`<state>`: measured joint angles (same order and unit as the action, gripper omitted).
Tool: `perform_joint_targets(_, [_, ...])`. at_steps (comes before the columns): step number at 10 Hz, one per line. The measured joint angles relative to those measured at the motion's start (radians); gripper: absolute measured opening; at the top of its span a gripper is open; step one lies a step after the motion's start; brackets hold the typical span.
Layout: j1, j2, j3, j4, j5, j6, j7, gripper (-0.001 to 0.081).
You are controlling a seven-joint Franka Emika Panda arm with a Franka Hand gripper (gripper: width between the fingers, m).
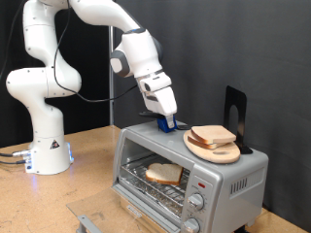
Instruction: Make a piece of toast with the oven
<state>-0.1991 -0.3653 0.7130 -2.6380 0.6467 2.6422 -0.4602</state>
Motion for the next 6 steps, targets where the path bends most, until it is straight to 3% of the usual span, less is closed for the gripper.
perform_joint_targets(3, [0.016, -0.026, 0.002, -0.015, 0.009, -0.018, 0.004, 0.0806])
perform_joint_targets(6, [-0.001, -0.030, 0.011, -0.013, -0.013, -0.034, 0.052, 0.0806])
